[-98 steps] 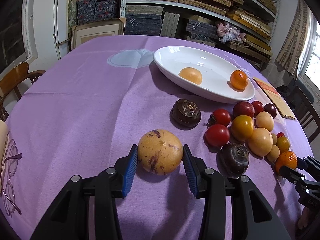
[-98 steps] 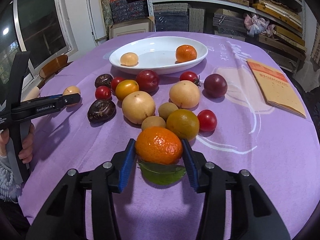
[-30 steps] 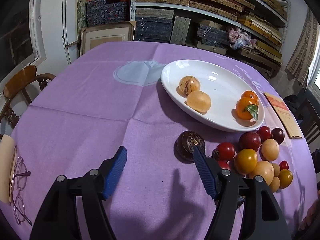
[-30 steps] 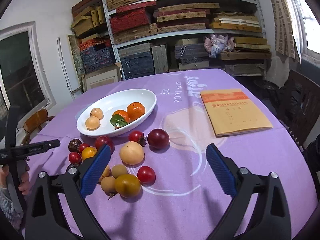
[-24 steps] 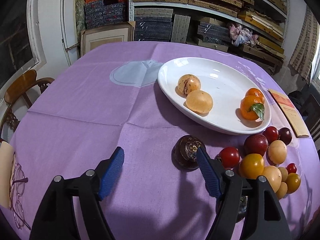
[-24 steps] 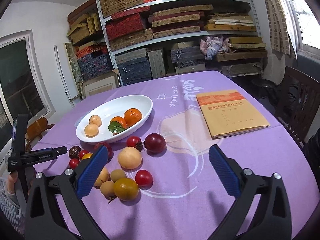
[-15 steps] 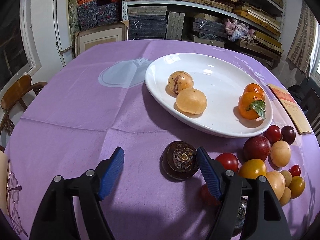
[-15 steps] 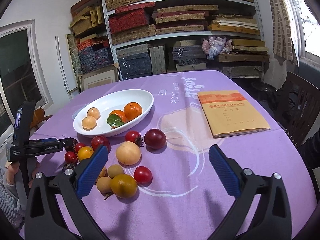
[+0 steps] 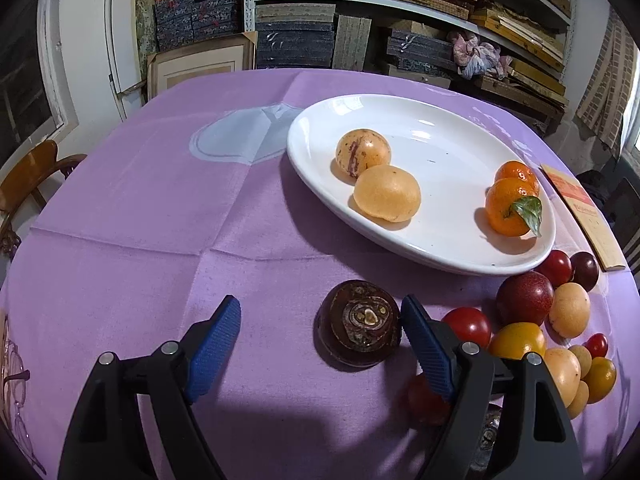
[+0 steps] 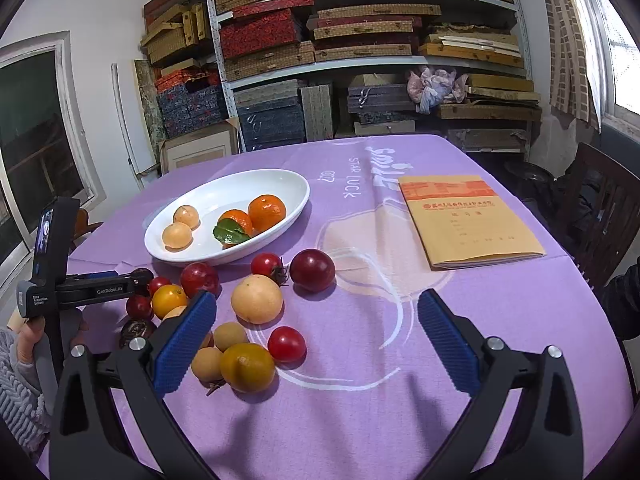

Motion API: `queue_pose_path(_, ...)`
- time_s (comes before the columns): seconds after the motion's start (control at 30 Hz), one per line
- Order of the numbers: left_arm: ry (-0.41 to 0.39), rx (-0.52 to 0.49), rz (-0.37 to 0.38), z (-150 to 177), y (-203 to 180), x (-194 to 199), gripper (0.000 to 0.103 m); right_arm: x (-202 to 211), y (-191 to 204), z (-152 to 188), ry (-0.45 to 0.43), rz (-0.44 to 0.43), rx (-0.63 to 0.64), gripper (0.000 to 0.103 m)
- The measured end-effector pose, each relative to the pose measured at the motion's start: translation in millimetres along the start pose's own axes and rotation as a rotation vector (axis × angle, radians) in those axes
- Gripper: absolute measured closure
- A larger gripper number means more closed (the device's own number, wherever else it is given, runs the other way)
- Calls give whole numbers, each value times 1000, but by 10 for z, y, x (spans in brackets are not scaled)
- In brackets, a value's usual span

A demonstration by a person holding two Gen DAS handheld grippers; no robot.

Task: Organize fruits
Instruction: 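Grasp the dark brown round fruit with the left gripper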

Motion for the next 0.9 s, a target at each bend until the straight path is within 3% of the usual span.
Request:
queue_pose_path(0.23, 9, 21, -5, 124, 133, 57, 27, 1, -8, 2, 4, -5, -5, 4)
queue_pose_path(0.37, -4, 35, 18, 126, 193, 66, 42, -3, -18, 3, 5, -3, -4, 4)
queue_pose_path(0.53, -19, 39, 67, 93, 186, 67, 49, -13, -16, 9, 10, -3, -7, 4)
queue_pose_path(0.6, -24, 32, 86, 95, 162, 73, 59, -14, -16, 14, 10, -2, -8, 4)
queue_pose_path(0.8, -25, 13, 95, 96, 125, 90, 60, -24, -14, 22, 14, -4, -7, 4)
queue_pose_path(0.9, -27, -1, 56, 131, 158, 141, 60, -46, 0, 43, 30, -12, -1, 4)
Point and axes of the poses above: each gripper's, at about its wrist camera, not at the fingertips, and x roughly against the way its jaws point, y to its left, z to its underside, the point moved 8 cm from there along -x, roughly the way its jaws point, and after that the axes turned 10 degrees about -x, right-handed, at the moved point
